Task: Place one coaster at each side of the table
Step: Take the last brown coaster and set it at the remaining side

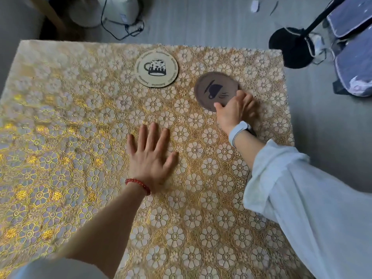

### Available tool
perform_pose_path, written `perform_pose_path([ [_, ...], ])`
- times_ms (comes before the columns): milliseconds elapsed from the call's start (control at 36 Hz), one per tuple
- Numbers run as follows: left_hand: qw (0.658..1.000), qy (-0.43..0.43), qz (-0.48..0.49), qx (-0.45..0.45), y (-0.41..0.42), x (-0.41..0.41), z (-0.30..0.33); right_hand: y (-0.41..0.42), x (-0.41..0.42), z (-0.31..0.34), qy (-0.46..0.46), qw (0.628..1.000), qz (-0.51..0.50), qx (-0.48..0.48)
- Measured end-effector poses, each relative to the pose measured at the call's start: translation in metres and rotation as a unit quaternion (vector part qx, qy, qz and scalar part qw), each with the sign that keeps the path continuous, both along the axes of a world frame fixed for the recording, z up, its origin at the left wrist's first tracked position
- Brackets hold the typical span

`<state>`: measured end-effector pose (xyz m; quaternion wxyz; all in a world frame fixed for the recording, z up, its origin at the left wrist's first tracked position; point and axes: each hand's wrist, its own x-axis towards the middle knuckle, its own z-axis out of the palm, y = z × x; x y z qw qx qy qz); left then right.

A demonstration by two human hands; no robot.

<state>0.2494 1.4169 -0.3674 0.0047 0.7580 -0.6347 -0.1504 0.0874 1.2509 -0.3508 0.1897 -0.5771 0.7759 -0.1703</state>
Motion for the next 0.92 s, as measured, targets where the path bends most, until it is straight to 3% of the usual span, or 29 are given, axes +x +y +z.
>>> perform_pose_path([
  [139,1.000,0.000,-0.001,0.003,0.000,0.001,0.002,0.014,0.013,0.002,-0.101,0.990,0.050,-0.090],
  [389,0.996,0.046,-0.044,0.069,-0.002,0.017,0.008,0.057,0.027,0.046,-0.127,0.953,0.190,-0.199],
  [472,0.994,0.086,-0.015,0.061,0.017,0.035,0.022,0.089,0.040,0.065,-0.140,0.943,0.213,-0.214],
  [639,0.988,0.123,0.051,-0.072,0.116,0.078,0.060,0.185,0.077,0.078,-0.144,0.944,0.227,-0.190],
  [917,0.977,0.114,0.148,-0.103,0.326,0.191,0.102,0.382,0.189,0.112,-0.158,0.931,0.306,-0.122],
])
